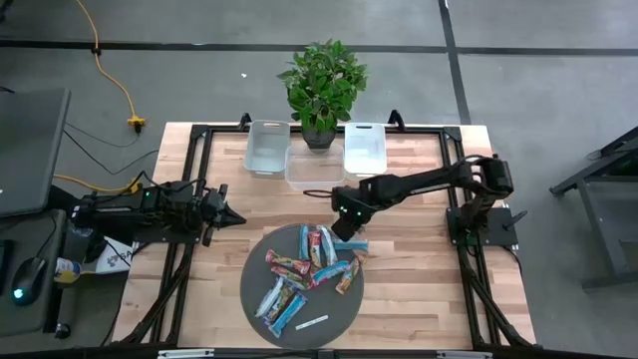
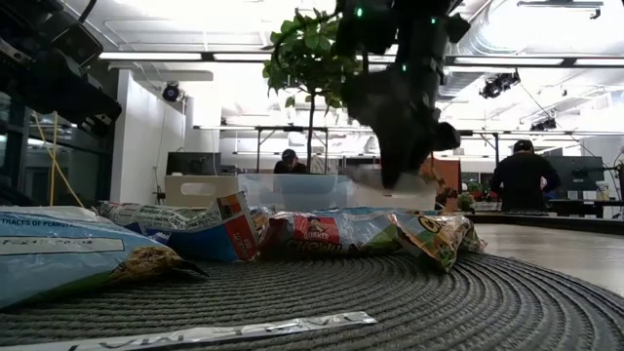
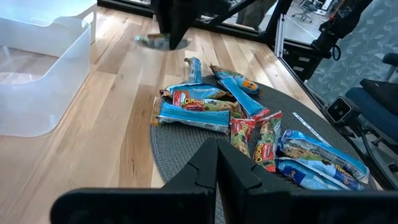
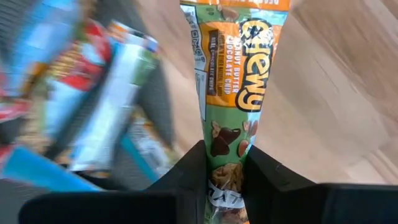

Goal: Pick and place Granola Bars by type
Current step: Put the yellow granola bar into the white bin

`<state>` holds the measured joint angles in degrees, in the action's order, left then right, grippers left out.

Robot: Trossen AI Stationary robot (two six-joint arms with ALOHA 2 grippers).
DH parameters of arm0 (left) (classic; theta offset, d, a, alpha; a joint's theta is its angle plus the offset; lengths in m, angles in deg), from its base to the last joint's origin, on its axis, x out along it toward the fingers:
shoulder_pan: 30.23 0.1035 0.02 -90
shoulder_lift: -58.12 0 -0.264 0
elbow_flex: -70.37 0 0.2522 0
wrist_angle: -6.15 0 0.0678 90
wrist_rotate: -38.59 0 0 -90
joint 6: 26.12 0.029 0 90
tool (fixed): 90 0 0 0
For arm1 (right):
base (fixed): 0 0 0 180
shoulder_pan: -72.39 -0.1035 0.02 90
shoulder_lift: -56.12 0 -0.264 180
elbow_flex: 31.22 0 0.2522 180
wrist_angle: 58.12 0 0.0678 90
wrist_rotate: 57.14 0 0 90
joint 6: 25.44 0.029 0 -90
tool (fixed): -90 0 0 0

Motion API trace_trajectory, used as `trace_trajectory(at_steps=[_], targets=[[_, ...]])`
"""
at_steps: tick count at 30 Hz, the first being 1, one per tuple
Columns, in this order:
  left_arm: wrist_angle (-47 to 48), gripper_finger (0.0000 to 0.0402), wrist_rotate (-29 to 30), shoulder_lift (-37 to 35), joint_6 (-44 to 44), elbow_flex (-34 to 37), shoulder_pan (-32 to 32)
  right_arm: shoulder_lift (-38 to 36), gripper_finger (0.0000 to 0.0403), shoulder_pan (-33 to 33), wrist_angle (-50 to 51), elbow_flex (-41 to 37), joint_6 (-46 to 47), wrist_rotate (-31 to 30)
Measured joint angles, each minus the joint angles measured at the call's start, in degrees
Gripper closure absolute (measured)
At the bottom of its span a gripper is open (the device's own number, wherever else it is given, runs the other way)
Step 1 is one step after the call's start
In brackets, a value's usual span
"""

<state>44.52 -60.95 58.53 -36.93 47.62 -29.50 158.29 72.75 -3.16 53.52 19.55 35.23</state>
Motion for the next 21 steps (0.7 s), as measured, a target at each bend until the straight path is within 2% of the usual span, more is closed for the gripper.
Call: trace_trajectory(at_steps=[5,10,15,21], targets=[[0.0,0.0401,0.0,0.0,0.0,0.0,0.0,-4.4,0.0348,0.2,-2.6,0.0,0.1,1.3],[0.0,0.0401,0.0,0.0,0.0,0.0,0.0,-8.8,0.0351,1.7,-2.5,0.0,3.9,-0.6],[0.0,0.0401,0.0,0.0,0.0,0.0,0.0,-12.6,0.0351,4.6,-1.4,0.1,7.2,-7.1],[0.0,0.0401,0.1,0.0,0.0,0.0,0.0,-13.6,0.0354,10.7,-0.2,0.1,8.1,-15.8]])
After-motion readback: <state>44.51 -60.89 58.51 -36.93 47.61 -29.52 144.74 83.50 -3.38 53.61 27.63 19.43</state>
